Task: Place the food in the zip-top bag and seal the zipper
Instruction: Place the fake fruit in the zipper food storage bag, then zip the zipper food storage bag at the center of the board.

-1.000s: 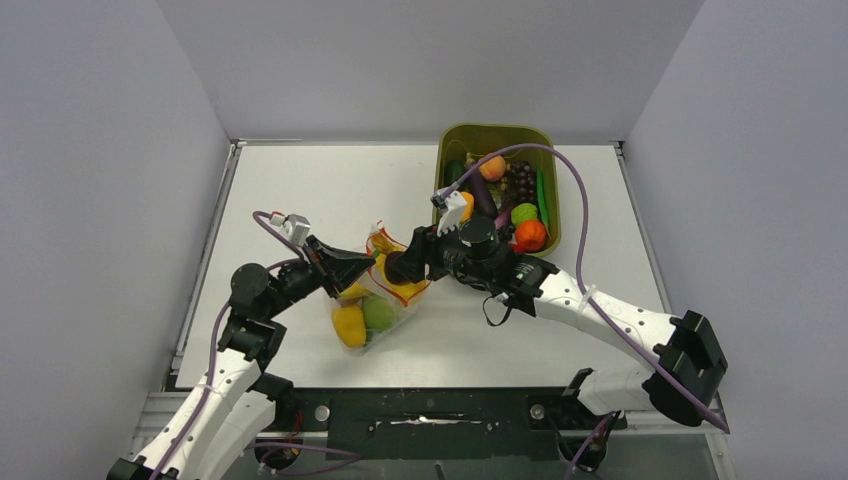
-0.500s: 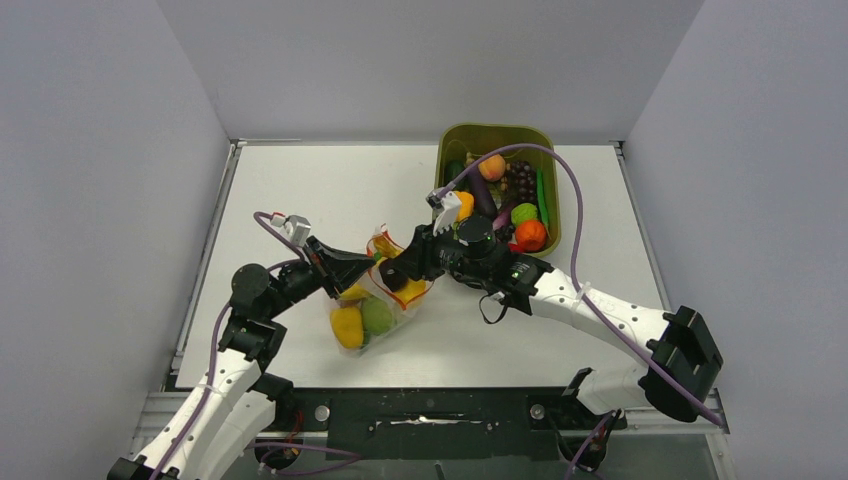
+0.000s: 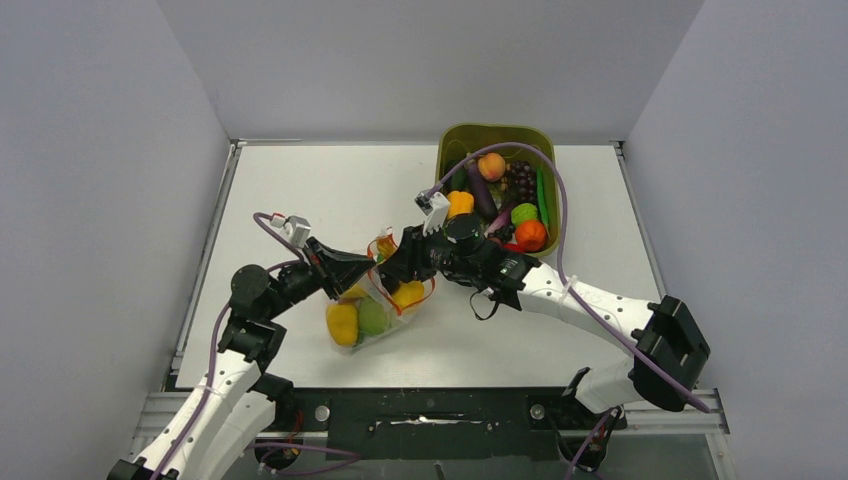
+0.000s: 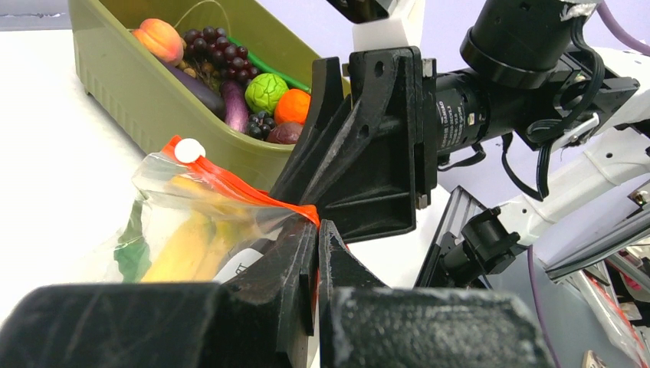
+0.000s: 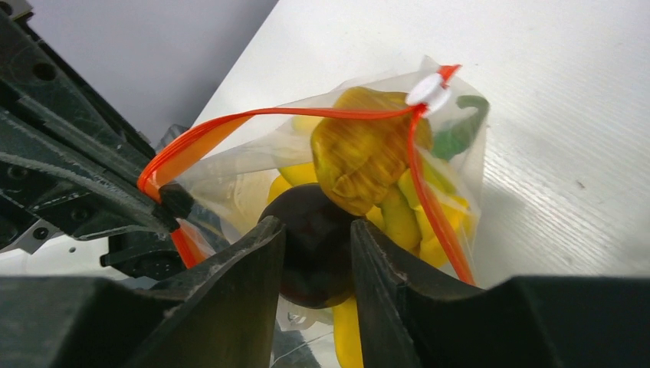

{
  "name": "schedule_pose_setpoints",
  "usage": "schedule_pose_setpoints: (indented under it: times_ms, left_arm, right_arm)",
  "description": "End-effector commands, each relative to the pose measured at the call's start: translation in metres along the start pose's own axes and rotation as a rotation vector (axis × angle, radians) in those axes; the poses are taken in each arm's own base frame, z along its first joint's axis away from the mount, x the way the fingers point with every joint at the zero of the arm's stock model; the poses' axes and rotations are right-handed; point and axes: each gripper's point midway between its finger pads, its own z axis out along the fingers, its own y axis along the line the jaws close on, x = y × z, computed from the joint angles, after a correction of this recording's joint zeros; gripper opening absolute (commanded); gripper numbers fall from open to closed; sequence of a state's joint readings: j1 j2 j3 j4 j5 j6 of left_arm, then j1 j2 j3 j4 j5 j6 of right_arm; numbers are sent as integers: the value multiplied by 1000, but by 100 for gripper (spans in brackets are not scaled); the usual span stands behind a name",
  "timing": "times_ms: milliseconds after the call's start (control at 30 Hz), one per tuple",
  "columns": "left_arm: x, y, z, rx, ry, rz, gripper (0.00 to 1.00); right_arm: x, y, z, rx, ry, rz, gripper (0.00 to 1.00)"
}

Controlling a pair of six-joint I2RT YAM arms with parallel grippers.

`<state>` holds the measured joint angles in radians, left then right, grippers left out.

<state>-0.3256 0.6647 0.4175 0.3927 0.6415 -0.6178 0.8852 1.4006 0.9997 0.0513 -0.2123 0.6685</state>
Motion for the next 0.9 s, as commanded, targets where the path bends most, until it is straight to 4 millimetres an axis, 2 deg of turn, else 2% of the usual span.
schedule_pose_setpoints:
  times_ms: [0, 67, 167, 367, 500, 633, 867]
  left_arm:
    - [-34, -26, -3, 80, -115, 106, 0]
    - [-33, -26, -3, 81, -113, 106, 0]
    - [-34, -27, -4, 81, -116, 109, 0]
    - [-33, -27, -4, 80, -114, 109, 0]
    - [-33, -27, -4, 79, -116, 107, 0]
    - [-33, -26, -4, 76, -117, 103, 0]
    - [-33, -27, -5, 81, -123, 98, 0]
  right_arm:
    - [-46, 7, -26, 55, -106, -95, 40]
    - [-56, 6, -39, 70, -136, -109, 44]
    - [-60, -4, -49, 110, -142, -109, 47]
    - [-46, -34, -64, 234, -91, -43, 53]
    - [-32, -41, -72, 285, -18, -12, 55]
    - [-13, -40, -72, 270, 41, 10, 55]
    - [2, -45, -56, 261, 92, 25, 54]
